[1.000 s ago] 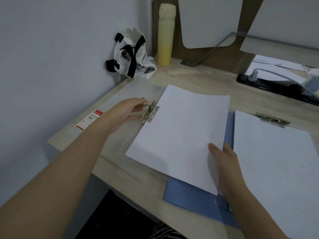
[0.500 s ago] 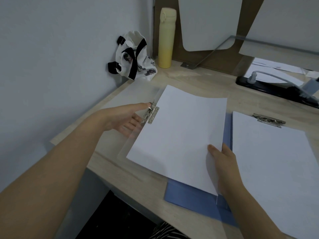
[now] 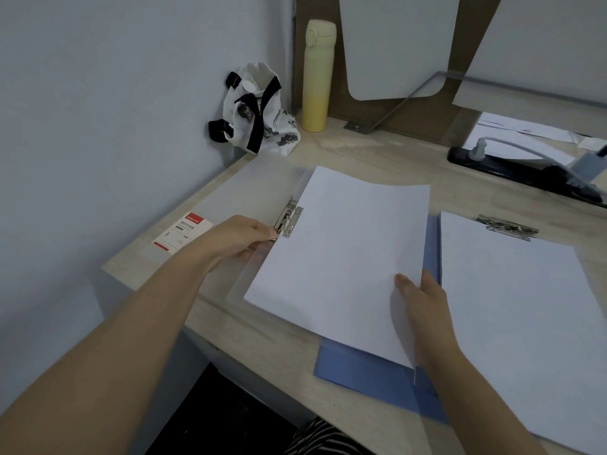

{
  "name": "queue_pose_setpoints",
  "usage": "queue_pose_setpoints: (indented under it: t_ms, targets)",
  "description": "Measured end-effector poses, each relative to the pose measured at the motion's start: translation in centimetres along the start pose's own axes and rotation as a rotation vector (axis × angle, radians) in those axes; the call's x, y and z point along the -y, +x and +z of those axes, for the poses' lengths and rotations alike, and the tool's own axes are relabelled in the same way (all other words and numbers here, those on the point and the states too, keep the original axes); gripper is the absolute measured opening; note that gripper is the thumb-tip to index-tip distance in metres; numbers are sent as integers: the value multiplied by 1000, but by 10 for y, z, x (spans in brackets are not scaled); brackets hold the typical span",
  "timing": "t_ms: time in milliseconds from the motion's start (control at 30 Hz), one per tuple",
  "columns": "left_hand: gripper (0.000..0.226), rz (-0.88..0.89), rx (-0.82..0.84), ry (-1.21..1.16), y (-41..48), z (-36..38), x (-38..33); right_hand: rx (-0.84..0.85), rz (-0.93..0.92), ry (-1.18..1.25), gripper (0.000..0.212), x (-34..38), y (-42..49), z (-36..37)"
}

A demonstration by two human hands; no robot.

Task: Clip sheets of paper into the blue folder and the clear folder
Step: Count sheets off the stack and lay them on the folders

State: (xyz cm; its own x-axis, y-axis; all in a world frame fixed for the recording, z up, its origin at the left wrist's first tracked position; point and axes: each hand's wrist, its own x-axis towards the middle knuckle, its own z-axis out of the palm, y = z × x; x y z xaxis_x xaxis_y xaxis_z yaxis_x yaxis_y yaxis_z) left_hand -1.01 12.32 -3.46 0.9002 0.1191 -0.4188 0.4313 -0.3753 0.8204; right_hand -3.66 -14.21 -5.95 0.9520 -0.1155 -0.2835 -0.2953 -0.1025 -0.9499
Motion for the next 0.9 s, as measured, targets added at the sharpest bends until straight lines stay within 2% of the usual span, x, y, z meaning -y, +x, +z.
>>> queue_pose_setpoints:
  t_ms: [100, 233, 333, 400, 467, 500, 633, 800, 900]
  targets:
    - [16, -16, 59, -119, -1, -1, 9, -36, -35, -27, 19, -1, -2, 1]
    - [22, -17, 76, -173, -3, 0, 12, -100, -121, -72, 57, -3, -7, 7]
    - [21, 7, 30, -192, -11, 4, 6, -98, -230, -364, 62, -7, -5, 6]
    - [25, 45, -20, -262, -19, 8, -1, -91, -342, -653, 50, -11, -4, 2]
    - [17, 120, -56, -405, -33, 12, -16, -15, -393, -905, 51, -16, -2, -5]
    - [14, 154, -60, -464, -42, 15, -24, 33, -381, -931, 52, -15, -2, -9]
    - [26, 299, 1, -570, -79, 36, -64, 214, -228, -697, 45, 15, -11, -28]
    - [34, 528, 60, -358, -116, 100, -110, 375, -2, -116, 49, 58, -27, -69]
    - [39, 597, 98, -261, -118, 141, -123, 443, -1, 190, 53, 73, -40, -110]
